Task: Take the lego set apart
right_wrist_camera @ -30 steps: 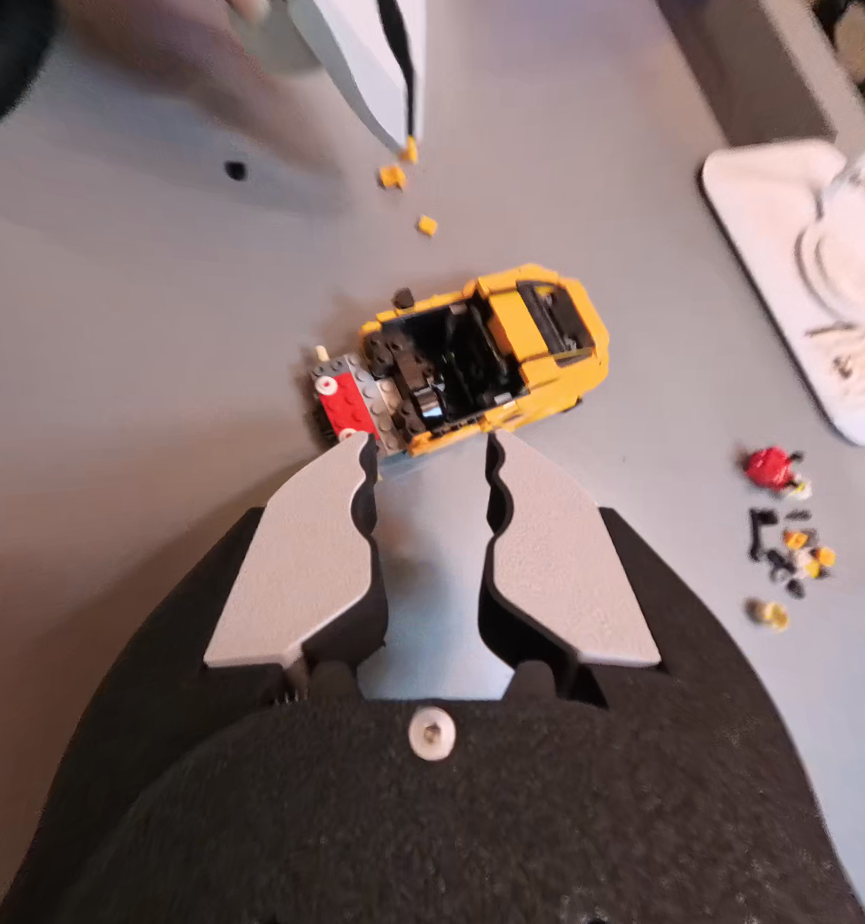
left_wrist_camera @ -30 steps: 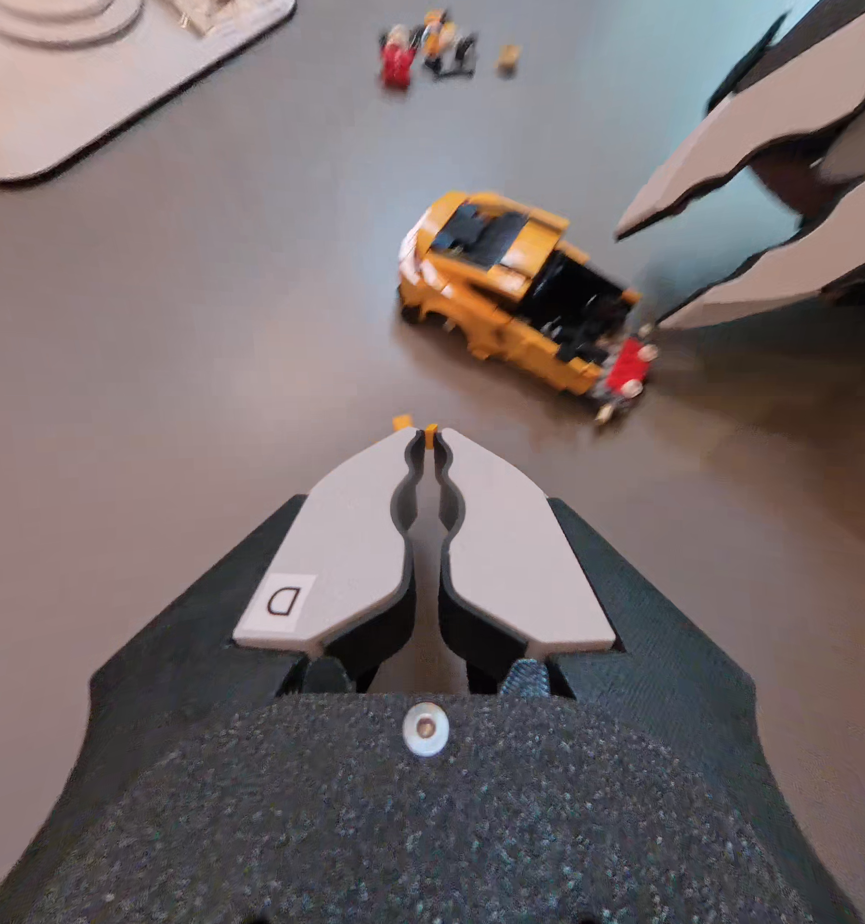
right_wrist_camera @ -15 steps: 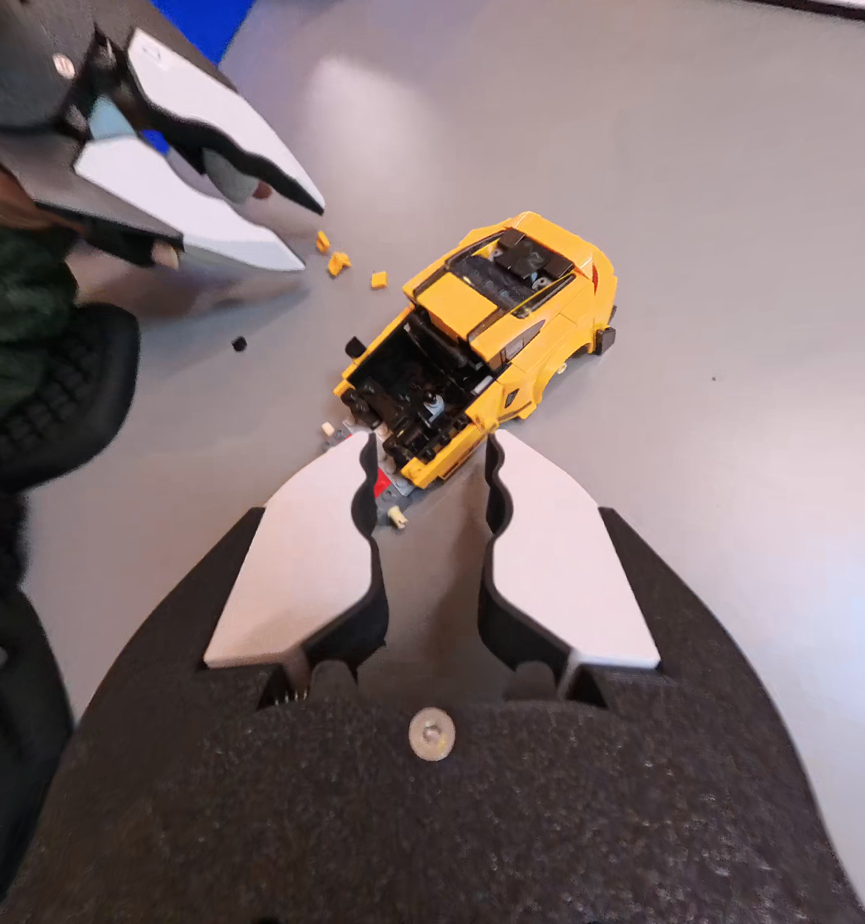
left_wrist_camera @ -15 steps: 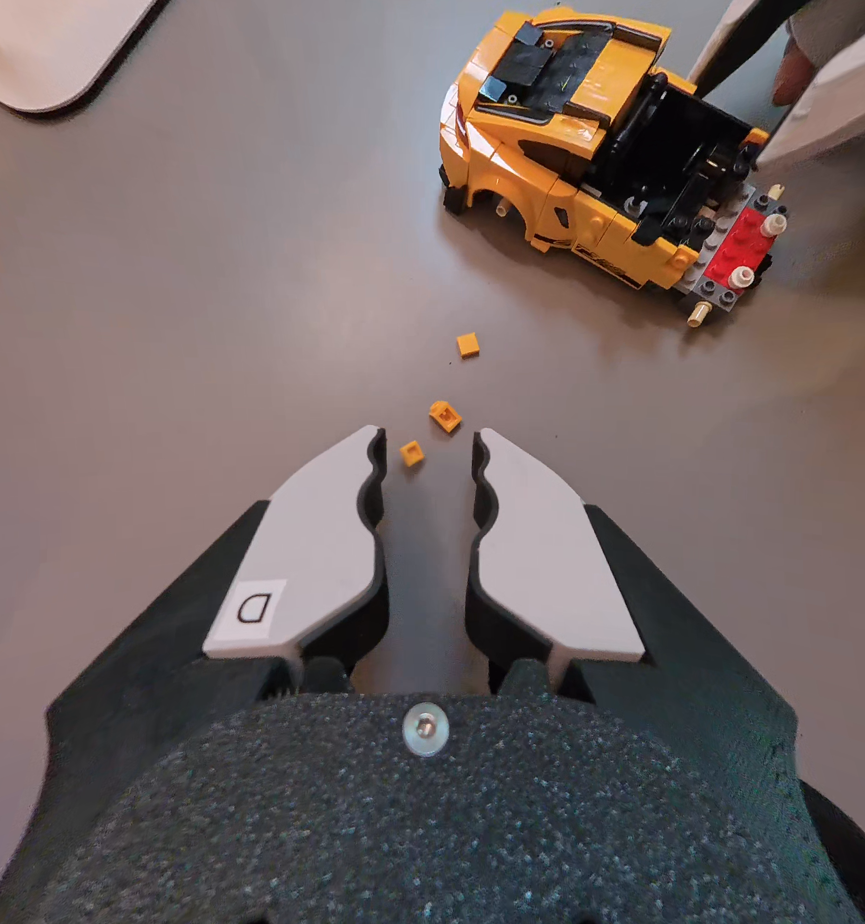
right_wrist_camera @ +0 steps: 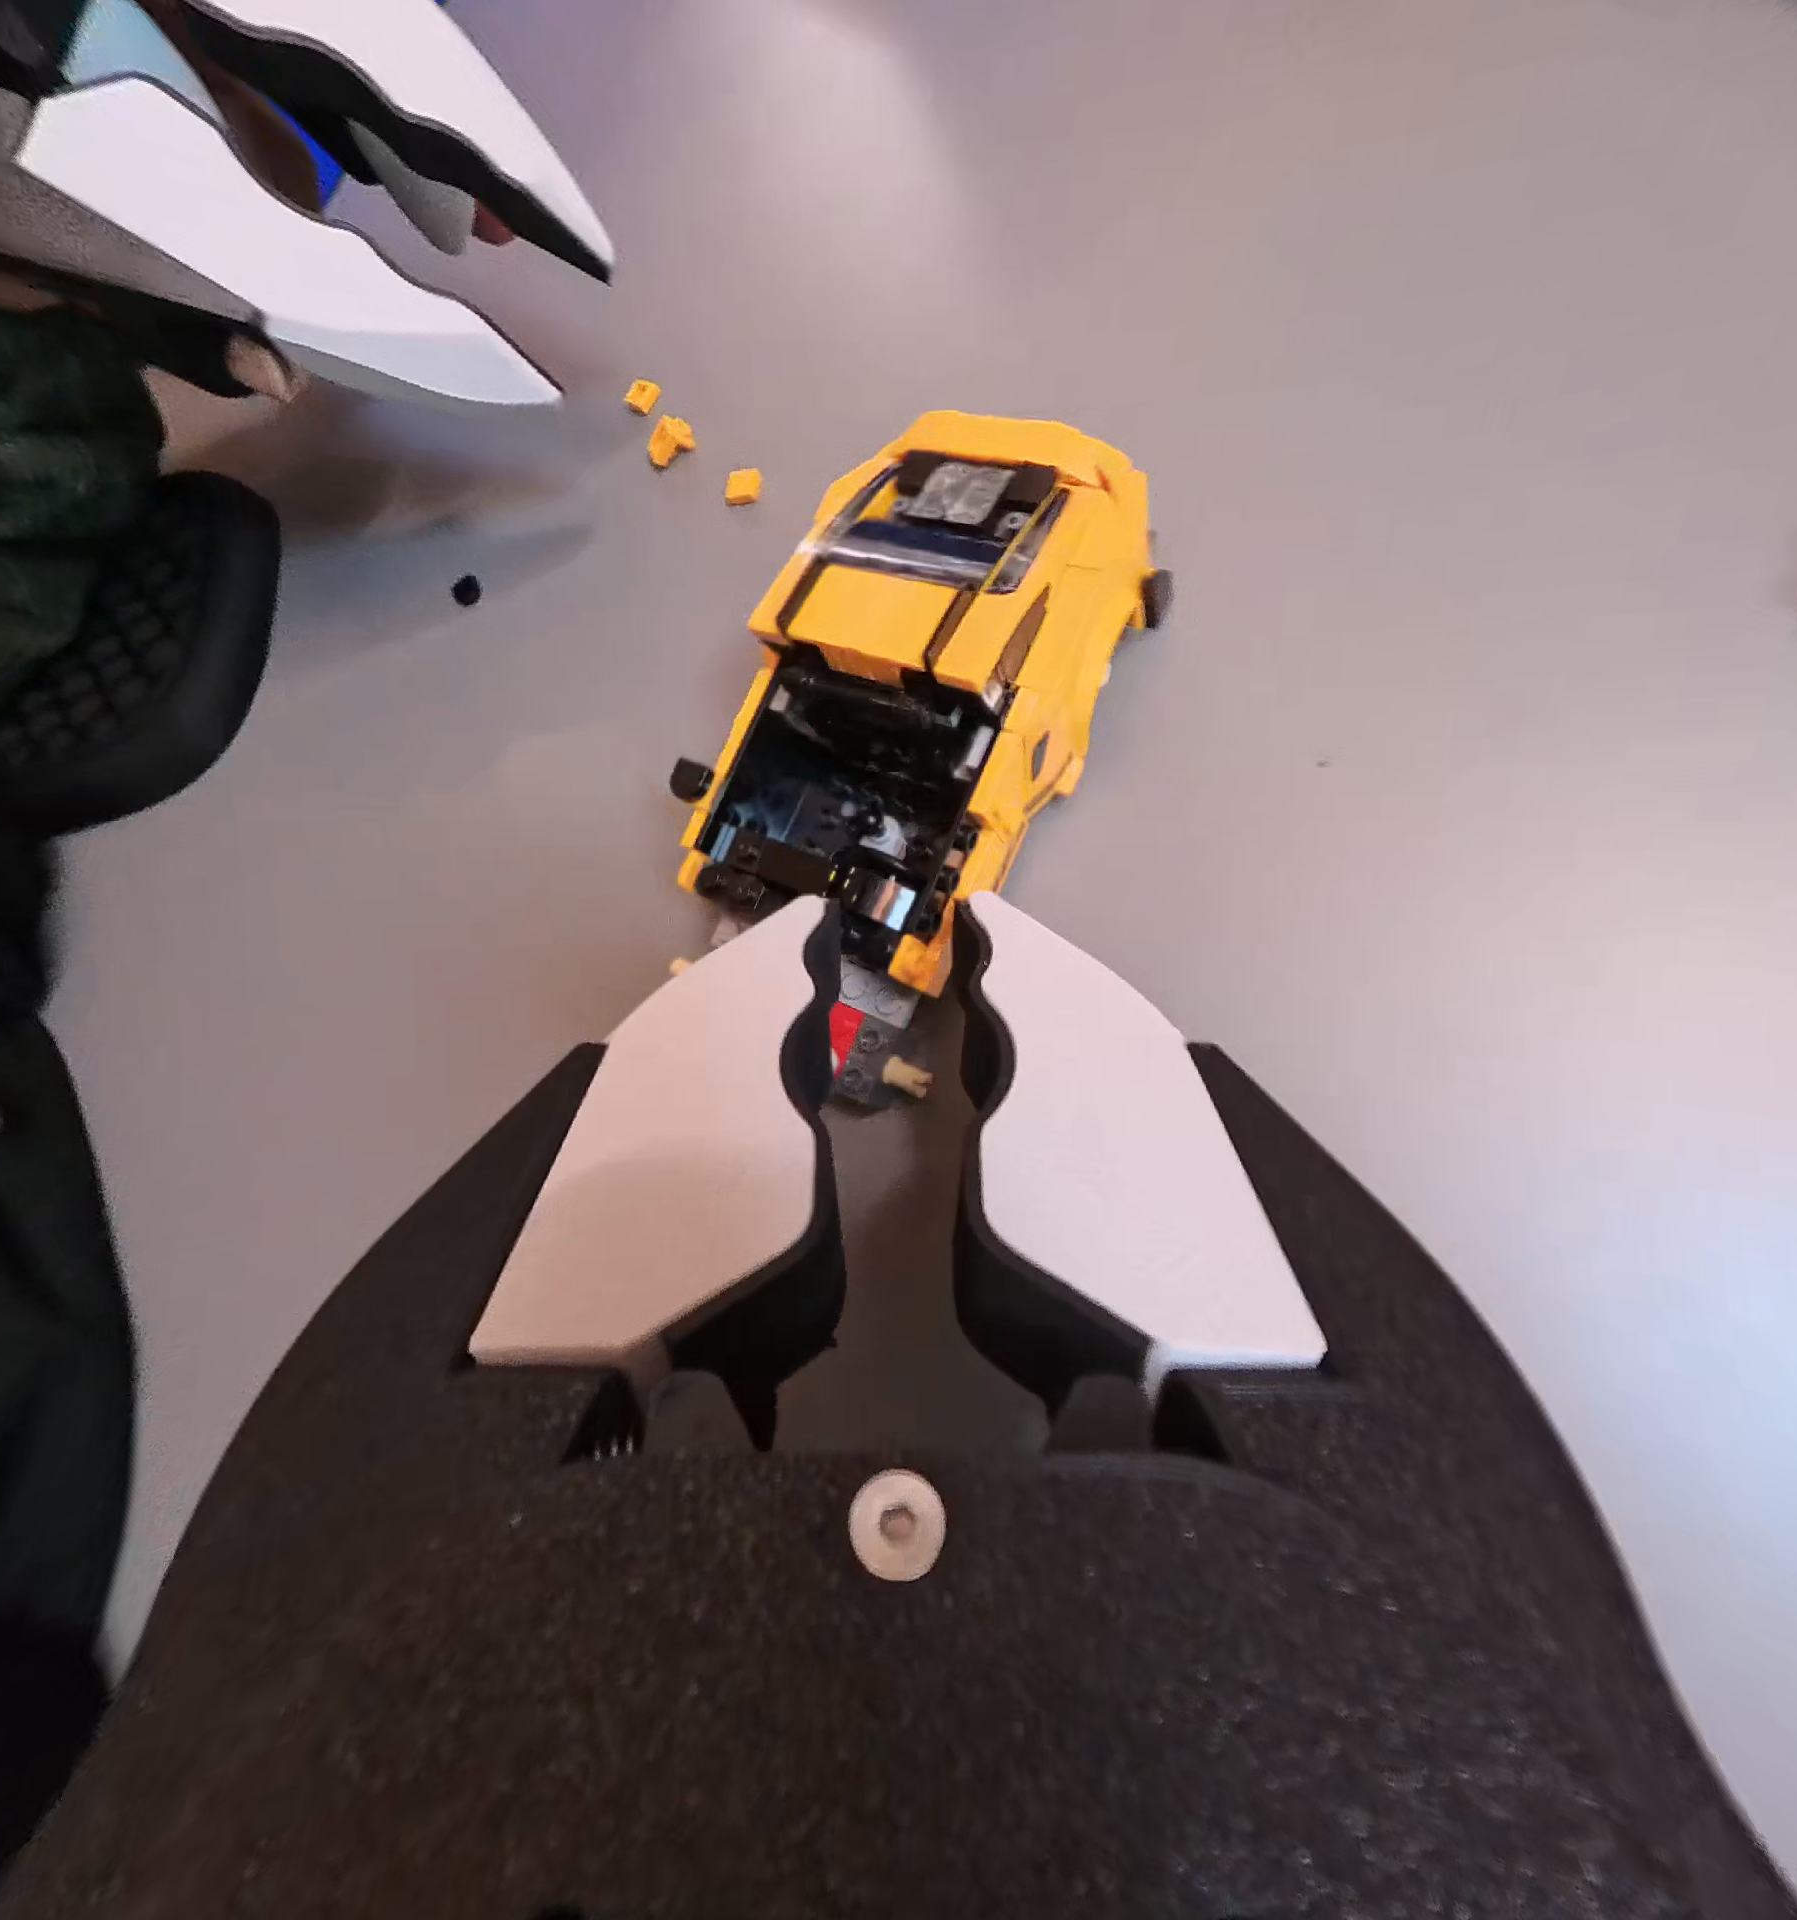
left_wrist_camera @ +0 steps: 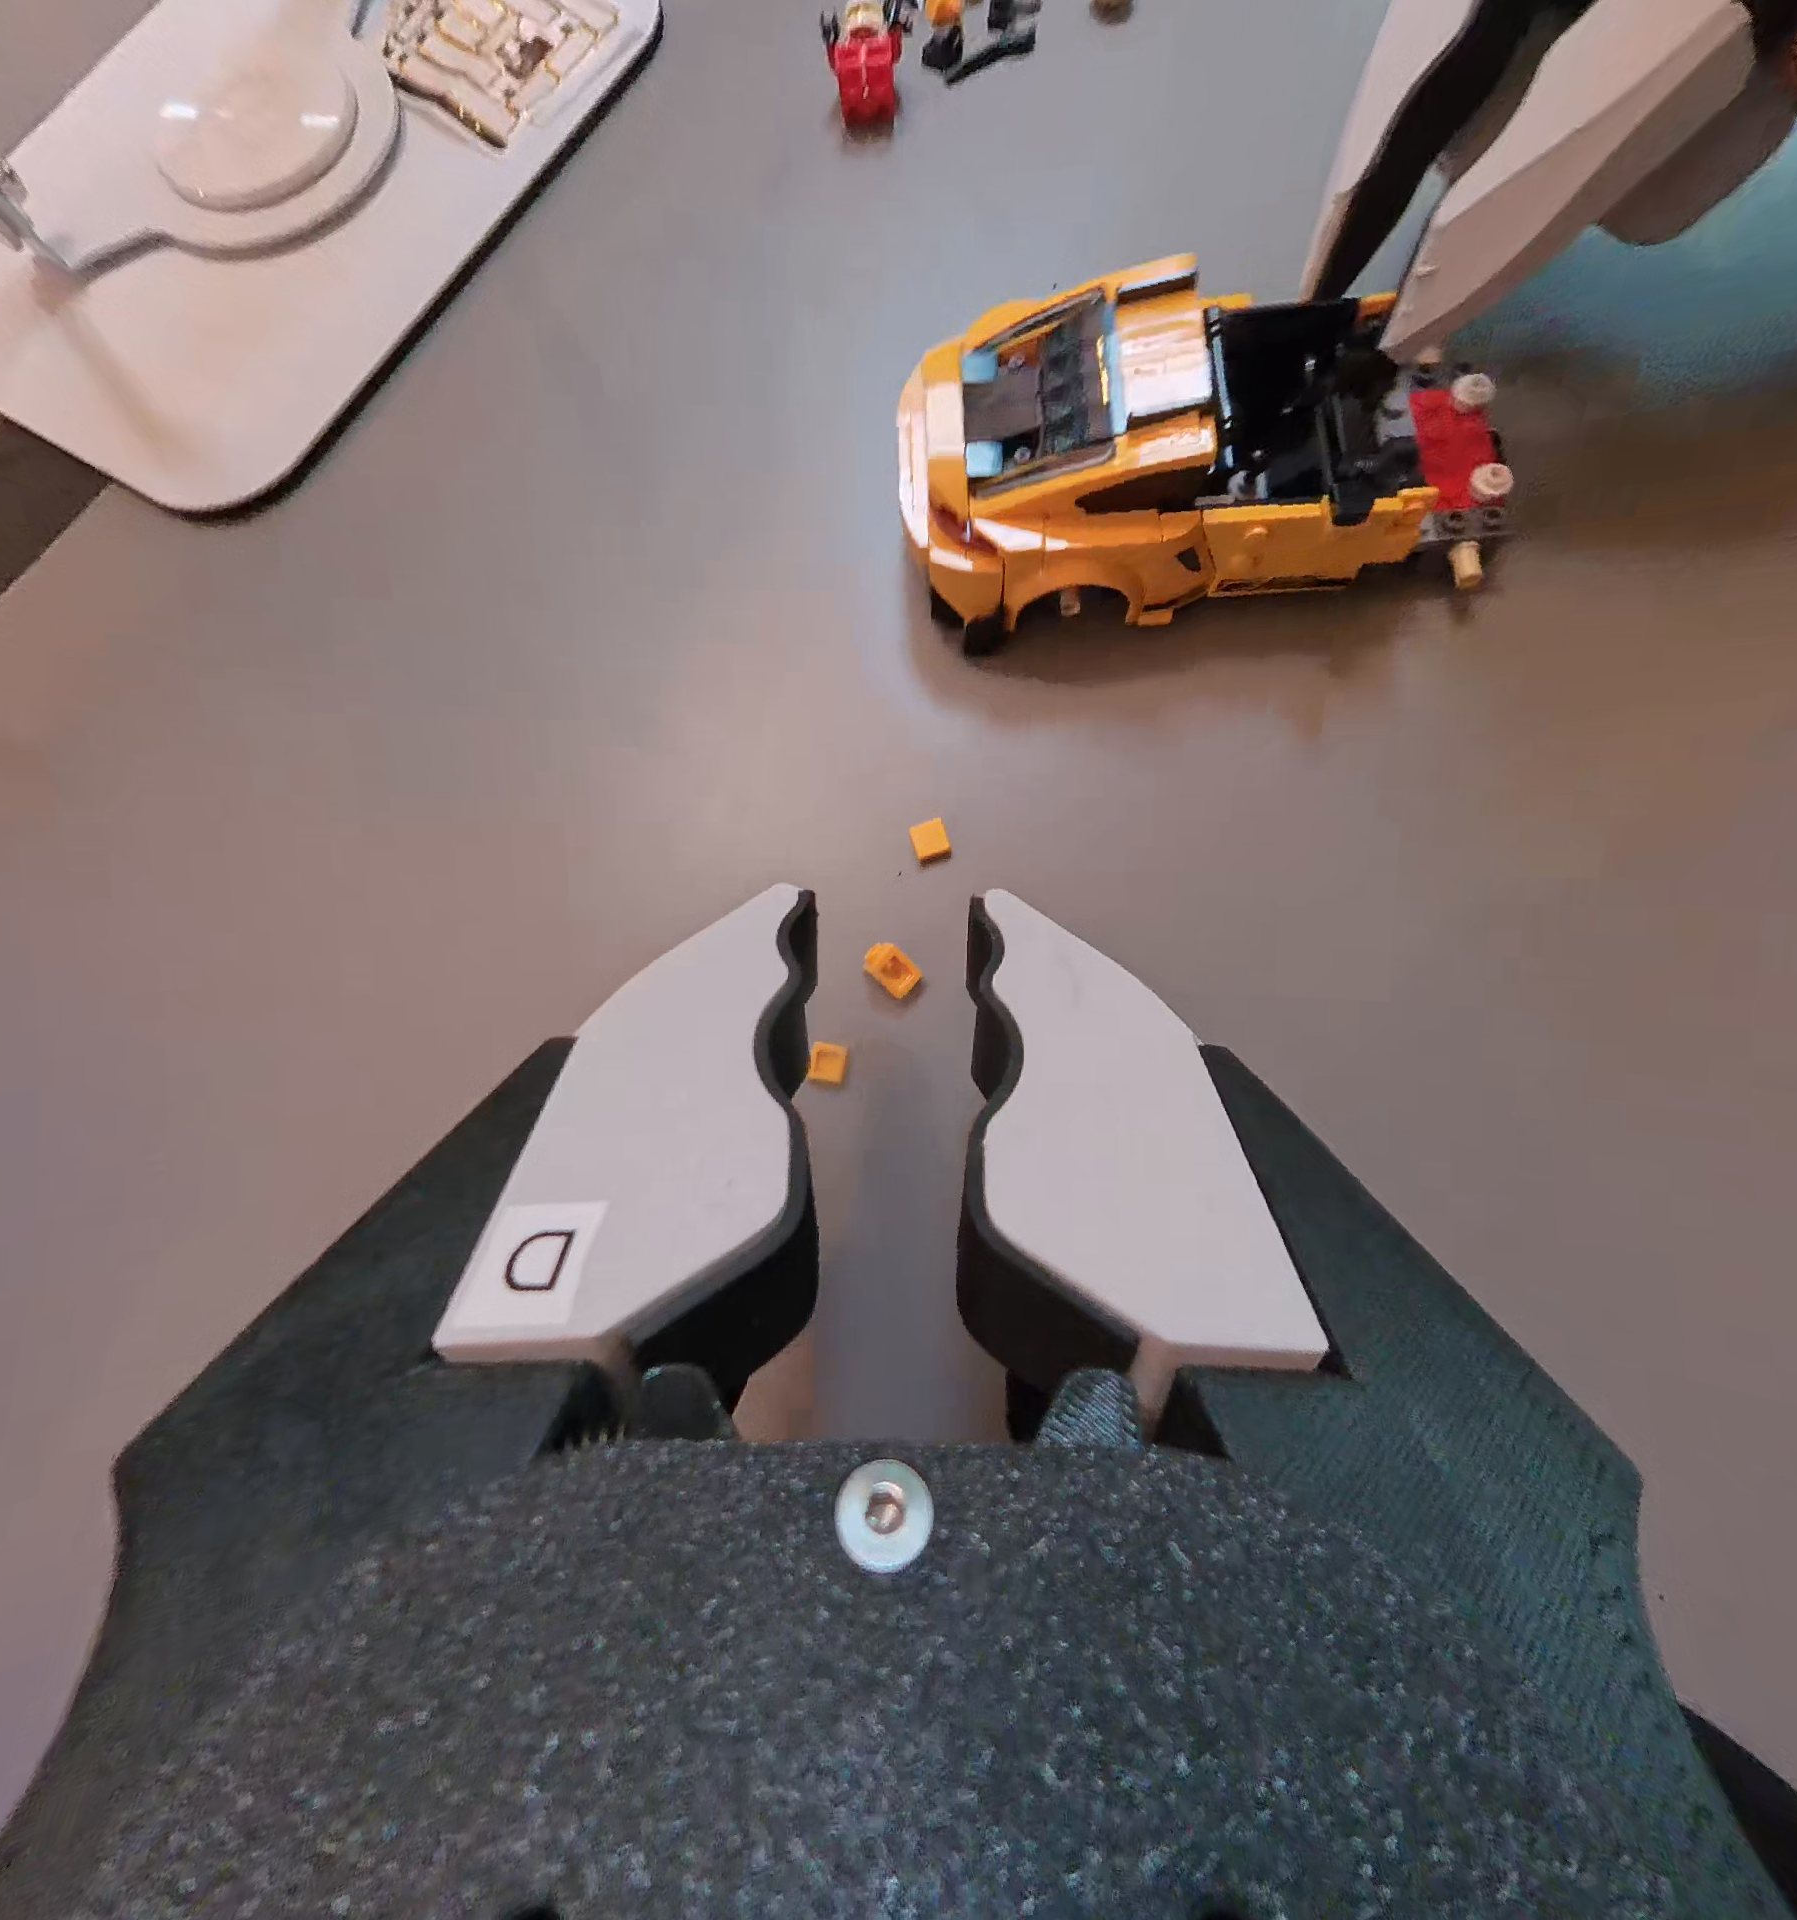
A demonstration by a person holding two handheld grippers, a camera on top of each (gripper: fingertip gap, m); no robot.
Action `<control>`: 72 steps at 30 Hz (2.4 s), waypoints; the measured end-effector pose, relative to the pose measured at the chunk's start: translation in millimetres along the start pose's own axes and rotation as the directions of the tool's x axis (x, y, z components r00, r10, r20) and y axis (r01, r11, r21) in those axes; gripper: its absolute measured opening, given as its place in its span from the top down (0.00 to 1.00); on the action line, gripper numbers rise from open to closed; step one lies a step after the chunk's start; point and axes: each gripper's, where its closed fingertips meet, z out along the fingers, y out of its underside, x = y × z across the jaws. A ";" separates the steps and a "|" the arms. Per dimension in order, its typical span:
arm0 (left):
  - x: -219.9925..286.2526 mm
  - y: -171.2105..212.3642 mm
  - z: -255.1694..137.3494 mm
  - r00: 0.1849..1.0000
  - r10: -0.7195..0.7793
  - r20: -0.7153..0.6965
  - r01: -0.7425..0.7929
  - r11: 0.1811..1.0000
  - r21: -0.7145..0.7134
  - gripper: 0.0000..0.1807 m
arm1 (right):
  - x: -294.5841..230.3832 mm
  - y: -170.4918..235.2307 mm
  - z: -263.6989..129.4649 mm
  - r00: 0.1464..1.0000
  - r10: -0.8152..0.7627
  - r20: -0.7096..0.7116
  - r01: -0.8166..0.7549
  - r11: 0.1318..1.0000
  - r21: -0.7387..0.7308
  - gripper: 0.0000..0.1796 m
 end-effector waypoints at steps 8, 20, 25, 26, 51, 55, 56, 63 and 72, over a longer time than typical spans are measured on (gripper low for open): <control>27.1 -20.4 12.2 0.997 0.042 -0.064 -0.035 0.994 0.106 0.87 | 7.7 -1.0 -3.7 0.998 -0.042 -0.052 0.044 0.999 0.031 0.90; 80.1 -43.8 40.6 0.978 0.130 -0.163 -0.100 0.979 0.180 0.92 | 0.3 4.0 -5.9 0.991 -0.118 -0.068 0.120 0.992 0.025 0.90; 83.7 -45.8 45.1 0.978 0.129 -0.166 -0.098 0.979 0.181 0.92 | -7.4 -9.8 -17.1 0.986 -0.147 -0.084 0.155 0.983 0.100 0.90; 83.9 -47.0 45.5 0.978 0.126 -0.167 -0.095 0.978 0.184 0.92 | -9.7 -11.4 -17.4 0.983 -0.162 -0.088 0.171 0.979 0.106 0.90; 91.0 -56.7 62.0 0.981 0.168 -0.096 -0.150 0.974 0.172 0.96 | -37.8 -3.0 20.3 0.862 -0.477 -0.172 0.481 0.876 -0.022 0.89; 91.7 -56.7 61.8 0.982 0.151 -0.113 -0.129 0.975 0.179 0.95 | -38.1 -3.1 20.5 0.868 -0.468 -0.167 0.473 0.881 -0.017 0.89; 91.8 -56.8 61.7 0.982 0.148 -0.116 -0.125 0.975 0.182 0.95 | -38.2 -3.1 20.5 0.867 -0.470 -0.168 0.474 0.880 -0.017 0.89; 91.4 -56.8 61.8 0.983 0.144 -0.114 -0.122 0.976 0.182 0.96 | -39.4 -3.1 21.3 0.864 -0.474 -0.170 0.478 0.878 -0.018 0.89; 92.5 -55.5 60.8 0.983 0.138 -0.122 -0.117 0.979 0.170 0.96 | -35.5 -2.8 21.5 0.868 -0.460 -0.186 0.463 0.886 -0.031 0.90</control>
